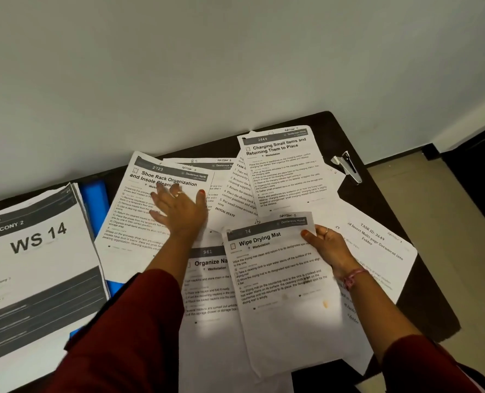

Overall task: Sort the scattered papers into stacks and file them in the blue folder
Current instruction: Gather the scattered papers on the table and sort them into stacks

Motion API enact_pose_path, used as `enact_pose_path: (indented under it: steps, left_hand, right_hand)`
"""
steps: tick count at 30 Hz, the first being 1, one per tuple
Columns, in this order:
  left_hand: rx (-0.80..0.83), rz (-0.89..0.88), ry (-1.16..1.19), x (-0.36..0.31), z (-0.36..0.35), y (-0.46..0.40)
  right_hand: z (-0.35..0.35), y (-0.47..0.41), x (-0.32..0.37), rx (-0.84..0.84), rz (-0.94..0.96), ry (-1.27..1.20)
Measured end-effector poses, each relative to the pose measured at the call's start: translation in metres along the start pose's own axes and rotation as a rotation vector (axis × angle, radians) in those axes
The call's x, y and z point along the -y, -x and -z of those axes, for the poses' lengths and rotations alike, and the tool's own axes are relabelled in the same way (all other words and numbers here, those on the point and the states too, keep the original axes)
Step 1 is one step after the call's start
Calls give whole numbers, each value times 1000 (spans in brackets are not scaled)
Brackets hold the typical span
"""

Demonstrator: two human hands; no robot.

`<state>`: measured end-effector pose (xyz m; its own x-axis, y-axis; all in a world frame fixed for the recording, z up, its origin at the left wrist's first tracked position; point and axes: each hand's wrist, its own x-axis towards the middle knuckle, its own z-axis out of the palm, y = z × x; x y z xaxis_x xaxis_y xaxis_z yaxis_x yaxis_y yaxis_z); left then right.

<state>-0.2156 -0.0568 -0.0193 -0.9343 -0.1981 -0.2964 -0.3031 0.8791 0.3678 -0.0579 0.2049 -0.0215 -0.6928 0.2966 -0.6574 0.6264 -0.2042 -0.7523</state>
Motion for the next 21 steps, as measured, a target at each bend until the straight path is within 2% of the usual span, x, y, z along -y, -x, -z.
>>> enact_pose_path:
  steps: [3,6,12,21]
  left_hand:
    - [-8,-199,-56,-13,15,-30]
    - [46,-291,-70,-27,33,-62]
    - [264,-349,-471,-43,49,-107]
    - [291,-389,-485,-43,42,-127]
  right_hand:
    - [0,0,0,-7,-3,-23]
    - [1,1,1,5,-18,-27]
    - [2,-2,1,16,-25,-70]
    - [2,-9,-7,4,-19,-77]
